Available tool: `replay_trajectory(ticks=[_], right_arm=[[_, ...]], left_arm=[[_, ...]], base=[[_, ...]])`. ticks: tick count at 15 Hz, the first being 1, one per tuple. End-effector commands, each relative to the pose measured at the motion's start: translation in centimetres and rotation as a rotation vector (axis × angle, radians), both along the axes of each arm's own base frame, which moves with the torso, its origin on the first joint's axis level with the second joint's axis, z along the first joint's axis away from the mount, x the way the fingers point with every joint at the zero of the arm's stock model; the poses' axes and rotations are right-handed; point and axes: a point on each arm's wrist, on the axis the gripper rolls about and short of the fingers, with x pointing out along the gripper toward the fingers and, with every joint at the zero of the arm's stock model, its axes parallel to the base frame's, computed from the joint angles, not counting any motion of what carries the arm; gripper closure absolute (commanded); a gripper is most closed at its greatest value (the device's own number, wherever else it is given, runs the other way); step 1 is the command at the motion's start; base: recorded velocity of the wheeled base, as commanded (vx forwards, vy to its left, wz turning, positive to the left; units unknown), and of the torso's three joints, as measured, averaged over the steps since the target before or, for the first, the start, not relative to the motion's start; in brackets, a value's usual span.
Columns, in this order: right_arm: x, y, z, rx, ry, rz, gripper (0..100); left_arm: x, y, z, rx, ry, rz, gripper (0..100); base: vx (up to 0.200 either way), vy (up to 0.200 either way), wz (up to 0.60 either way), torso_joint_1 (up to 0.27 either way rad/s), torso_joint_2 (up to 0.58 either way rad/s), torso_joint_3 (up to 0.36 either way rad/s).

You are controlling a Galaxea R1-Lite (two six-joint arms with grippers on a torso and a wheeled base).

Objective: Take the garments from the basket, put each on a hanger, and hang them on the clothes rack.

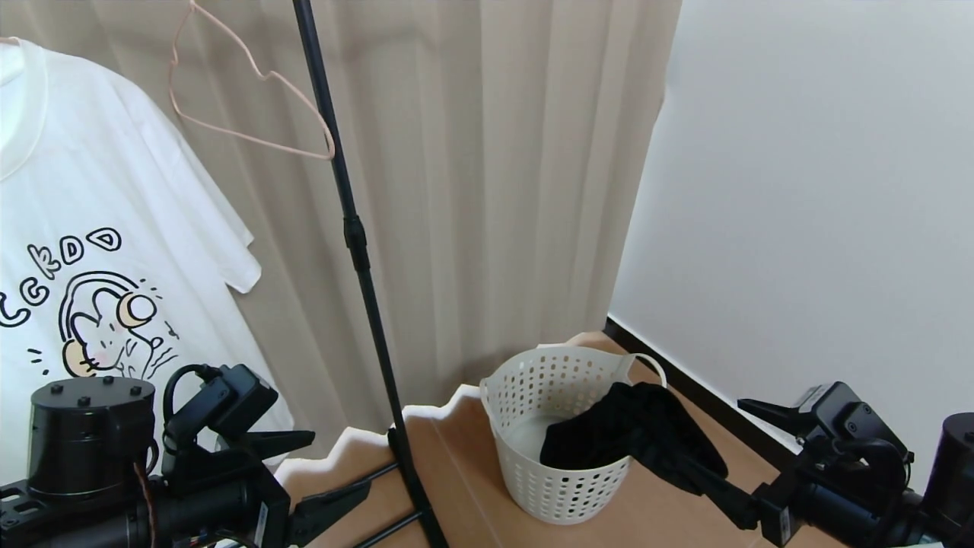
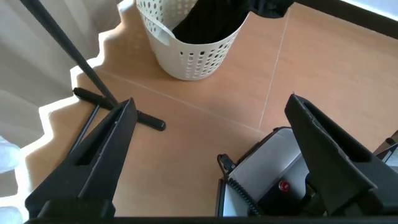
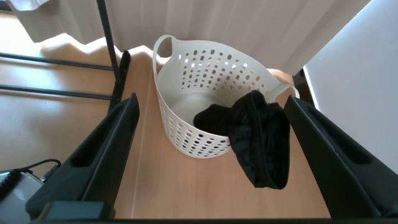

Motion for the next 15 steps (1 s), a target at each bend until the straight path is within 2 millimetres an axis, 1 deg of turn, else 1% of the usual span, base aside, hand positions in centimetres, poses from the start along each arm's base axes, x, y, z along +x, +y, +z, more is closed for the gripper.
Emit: replay_trajectory(ticks=[1,9,10,15], right_arm=[[0.01,0.0,-0.05,-0.001,0.003,0.0,0],[0.01,0.0,-0.05,-0.001,0.003,0.0,0],[-0.02,-0.01,-0.08,-0.002,0.004,0.0,0],[-0.12,-0.05,-0.13,-0.003,0.007,0.001,0]], left_arm=[[0.08,-0.06,0.01,0.0,0.0,-0.002,0],[0.11,-0.04,0.0,-0.001,0.0,0.0,0],[0.12,-0.04,-0.03,-0.001,0.002,0.0,0],[0.08,-0.03,-0.03,-0.001,0.002,0.0,0]], base=[[0.0,-0.2,0.0,0.002,0.0,0.002],[0.0,-0.2,0.0,0.001,0.0,0.005],[0.0,0.0,0.0,0.0,0.0,0.0],[0.2,0.0,0.0,0.001,0.0,0.006]])
